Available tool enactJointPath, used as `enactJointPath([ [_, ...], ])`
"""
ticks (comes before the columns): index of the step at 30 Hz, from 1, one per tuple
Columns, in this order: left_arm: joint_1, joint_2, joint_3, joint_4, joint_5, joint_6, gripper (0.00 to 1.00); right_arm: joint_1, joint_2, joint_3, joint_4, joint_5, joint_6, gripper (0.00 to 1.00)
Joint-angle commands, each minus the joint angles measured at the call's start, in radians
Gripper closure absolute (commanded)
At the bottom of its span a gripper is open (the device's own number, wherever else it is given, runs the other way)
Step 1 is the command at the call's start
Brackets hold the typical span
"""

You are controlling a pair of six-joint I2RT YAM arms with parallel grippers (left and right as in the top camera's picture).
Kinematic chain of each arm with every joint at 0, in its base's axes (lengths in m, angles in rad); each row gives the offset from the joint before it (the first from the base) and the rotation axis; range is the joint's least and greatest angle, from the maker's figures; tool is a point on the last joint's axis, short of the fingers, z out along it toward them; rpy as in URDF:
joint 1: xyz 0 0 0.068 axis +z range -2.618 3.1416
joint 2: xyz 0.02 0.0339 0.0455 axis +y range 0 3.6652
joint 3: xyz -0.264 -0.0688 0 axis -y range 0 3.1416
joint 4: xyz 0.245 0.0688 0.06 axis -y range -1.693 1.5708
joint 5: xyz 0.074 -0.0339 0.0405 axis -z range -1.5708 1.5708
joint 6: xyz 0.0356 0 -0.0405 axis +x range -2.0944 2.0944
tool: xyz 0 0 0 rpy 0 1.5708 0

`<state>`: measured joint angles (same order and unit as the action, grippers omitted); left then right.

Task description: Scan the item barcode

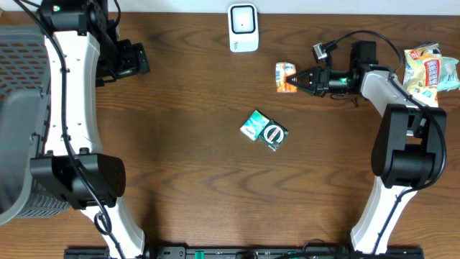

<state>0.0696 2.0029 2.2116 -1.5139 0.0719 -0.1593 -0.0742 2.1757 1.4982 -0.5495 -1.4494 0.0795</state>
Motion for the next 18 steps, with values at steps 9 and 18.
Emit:
enactJointPath([
  [9, 0.004, 0.006, 0.004, -0.003, -0.009, 0.006, 0.02, 0.129, -0.008, 0.026, 0.221, -0.113, 0.246, 0.99],
  [18, 0.004, 0.006, 0.004, -0.003, -0.009, 0.006, 0.02, 0.18, -0.008, 0.026, 1.128, -0.113, 0.964, 0.99],
])
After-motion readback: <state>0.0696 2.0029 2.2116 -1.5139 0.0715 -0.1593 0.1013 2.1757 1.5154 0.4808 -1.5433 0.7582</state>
